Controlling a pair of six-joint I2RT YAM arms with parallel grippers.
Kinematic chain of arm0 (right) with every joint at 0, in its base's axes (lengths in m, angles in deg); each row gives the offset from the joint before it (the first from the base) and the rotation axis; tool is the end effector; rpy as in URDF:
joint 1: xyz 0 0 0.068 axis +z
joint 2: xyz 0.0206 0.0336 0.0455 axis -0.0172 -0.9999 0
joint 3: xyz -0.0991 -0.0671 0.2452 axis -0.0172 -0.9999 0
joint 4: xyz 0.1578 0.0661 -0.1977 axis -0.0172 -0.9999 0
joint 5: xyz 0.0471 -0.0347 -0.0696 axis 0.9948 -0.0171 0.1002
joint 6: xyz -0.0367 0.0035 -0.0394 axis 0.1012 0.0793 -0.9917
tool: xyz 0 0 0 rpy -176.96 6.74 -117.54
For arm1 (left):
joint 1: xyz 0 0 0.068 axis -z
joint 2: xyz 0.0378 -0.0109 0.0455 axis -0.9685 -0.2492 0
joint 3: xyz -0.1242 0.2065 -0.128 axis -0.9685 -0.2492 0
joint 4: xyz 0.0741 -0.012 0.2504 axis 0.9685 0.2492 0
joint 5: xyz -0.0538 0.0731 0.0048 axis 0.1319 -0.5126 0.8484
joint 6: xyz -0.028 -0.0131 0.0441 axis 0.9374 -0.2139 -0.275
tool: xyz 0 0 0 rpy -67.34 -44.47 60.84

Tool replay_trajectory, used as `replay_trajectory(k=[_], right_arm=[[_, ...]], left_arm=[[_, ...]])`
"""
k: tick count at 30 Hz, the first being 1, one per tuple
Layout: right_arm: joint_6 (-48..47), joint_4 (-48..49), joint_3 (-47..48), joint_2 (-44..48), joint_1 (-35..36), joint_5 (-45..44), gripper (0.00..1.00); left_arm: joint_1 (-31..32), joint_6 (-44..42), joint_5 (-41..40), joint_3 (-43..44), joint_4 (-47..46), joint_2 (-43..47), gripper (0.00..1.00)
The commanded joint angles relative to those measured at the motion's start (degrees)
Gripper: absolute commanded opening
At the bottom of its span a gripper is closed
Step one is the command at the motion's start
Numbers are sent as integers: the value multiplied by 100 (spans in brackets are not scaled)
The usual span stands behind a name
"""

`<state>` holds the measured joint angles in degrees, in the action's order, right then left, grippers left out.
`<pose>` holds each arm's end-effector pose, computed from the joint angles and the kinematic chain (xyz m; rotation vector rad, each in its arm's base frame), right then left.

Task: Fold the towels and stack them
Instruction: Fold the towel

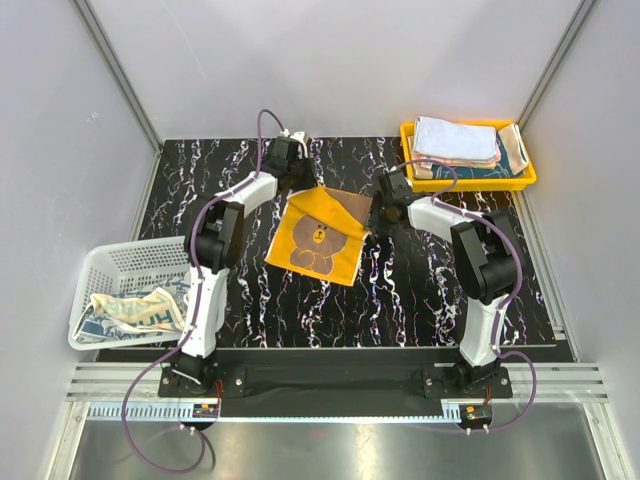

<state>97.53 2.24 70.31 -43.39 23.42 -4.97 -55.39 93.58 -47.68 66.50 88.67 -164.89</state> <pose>0.3783 0.1560 0.1636 0.2731 2.5628 0.3799 0.5022 -0.1918 0.1625 0.0636 2.3091 -0.6059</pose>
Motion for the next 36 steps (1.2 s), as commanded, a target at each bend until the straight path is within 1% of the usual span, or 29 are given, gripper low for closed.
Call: replay_trajectory(k=[1, 6, 10, 11, 12, 13, 18, 23, 30, 31, 36], right_arm=[[250, 276, -65, 17, -2, 365, 48], [408, 416, -215, 148, -29, 462, 50], [435, 460, -224, 175, -38, 506, 40], [443, 452, -215, 158, -38, 515, 34], [452, 469, -206, 149, -38, 524, 31], [470, 486, -215, 149, -38, 541, 29], [496, 557, -320, 210, -38, 506, 14], [224, 548, -513, 403, -38, 384, 6], [-365, 469, -848, 1044, -29, 76, 4], [-504, 434, -883, 1210, -29, -133, 4], [-857, 241, -857, 1563, 6, -284, 4]], left_arm=[[-41, 109, 154, -185, -510, 660, 0], [-76, 250, 233, -616, -826, 1038, 0], [-102, 312, 277, -977, -976, 1275, 0], [-111, 338, 260, -1160, -984, 1337, 0], [-111, 373, 251, -1249, -1011, 1399, 0], [-111, 399, 251, -1328, -1176, 1504, 0], [-138, 522, 216, -1863, -1248, 1794, 0], [-138, 742, -56, -2444, -1292, 2329, 0], [-129, 1006, -548, -3261, -1283, 2997, 0], [-138, 1076, -601, -3384, -1275, 3060, 0], [-129, 1155, -663, -3701, -1257, 3393, 0]])
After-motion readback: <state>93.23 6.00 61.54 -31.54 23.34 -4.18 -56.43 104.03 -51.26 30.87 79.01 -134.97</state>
